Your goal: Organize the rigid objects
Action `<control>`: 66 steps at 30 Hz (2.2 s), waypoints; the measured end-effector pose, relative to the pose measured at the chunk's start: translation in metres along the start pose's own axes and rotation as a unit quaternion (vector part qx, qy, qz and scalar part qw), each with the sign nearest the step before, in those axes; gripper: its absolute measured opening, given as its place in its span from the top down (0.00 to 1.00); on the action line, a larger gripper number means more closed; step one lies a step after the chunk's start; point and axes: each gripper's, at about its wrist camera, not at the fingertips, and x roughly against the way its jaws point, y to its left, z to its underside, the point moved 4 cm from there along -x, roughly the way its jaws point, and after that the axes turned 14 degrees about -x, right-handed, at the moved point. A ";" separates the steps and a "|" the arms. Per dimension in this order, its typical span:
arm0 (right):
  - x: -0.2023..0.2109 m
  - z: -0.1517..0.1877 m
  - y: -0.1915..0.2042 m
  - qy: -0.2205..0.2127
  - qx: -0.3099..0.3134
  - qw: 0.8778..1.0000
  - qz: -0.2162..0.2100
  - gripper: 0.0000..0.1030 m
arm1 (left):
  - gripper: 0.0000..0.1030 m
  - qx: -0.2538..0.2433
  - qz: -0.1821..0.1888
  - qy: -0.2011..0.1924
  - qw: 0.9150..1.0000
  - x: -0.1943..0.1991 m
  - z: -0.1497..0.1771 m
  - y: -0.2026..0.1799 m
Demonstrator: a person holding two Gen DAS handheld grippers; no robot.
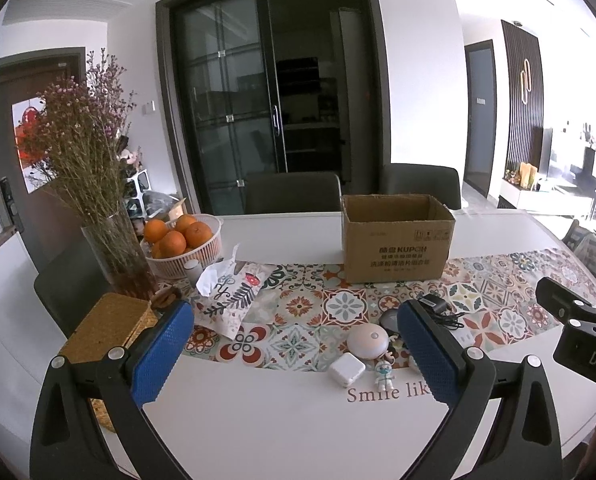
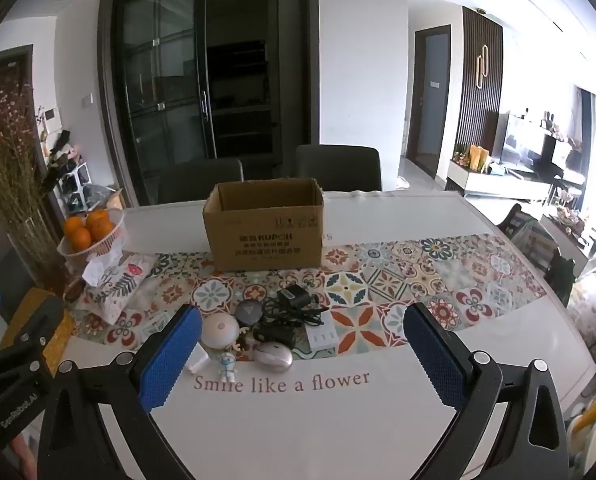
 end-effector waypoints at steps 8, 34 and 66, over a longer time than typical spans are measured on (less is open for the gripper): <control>-0.003 0.000 -0.002 -0.002 0.000 1.000 0.000 0.01 | 0.00 -0.001 0.001 0.000 1.000 -0.001 0.000 0.000; -0.005 -0.005 0.004 -0.003 0.004 1.000 -0.002 0.01 | 0.00 0.003 0.003 0.006 1.000 -0.011 0.003 -0.003; -0.122 0.074 0.033 0.157 0.033 0.987 0.006 0.13 | 0.02 -0.090 0.189 0.144 0.967 -0.134 0.071 -0.023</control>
